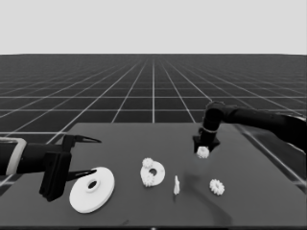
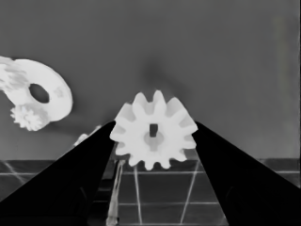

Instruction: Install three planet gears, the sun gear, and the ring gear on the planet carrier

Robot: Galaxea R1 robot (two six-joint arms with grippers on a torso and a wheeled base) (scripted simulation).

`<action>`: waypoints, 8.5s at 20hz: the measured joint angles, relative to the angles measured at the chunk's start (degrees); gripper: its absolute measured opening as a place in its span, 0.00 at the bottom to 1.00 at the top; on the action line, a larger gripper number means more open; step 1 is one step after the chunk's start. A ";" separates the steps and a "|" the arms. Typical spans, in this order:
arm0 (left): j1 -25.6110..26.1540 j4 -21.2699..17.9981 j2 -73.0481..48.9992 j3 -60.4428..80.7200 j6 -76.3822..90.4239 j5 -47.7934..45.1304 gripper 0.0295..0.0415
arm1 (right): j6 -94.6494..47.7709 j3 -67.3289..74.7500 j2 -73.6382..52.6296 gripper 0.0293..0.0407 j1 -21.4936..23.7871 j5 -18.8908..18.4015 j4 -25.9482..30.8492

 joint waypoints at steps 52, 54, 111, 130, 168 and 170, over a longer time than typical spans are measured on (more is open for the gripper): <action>0.00 0.00 0.00 0.00 0.00 0.00 0.75 | 6.95 23.12 -16.49 0.81 7.27 -2.67 6.24; 0.00 0.00 0.00 0.00 0.00 0.00 0.75 | 4.49 22.54 -18.44 0.81 7.43 -2.89 6.26; 0.00 0.00 0.00 0.00 0.00 0.00 0.75 | 16.26 -22.59 36.22 0.14 -12.69 3.04 -12.27; 0.00 0.00 0.00 0.00 0.00 0.00 0.75 | 27.55 -22.58 36.24 0.14 -12.70 3.05 -12.27; 0.00 0.00 0.00 0.00 0.00 0.00 0.75 | 50.35 -22.64 36.17 0.14 -13.00 3.04 -12.27; 0.00 0.00 0.00 0.00 0.00 0.00 0.75 | 51.55 -22.64 36.17 0.14 -13.00 3.05 -12.27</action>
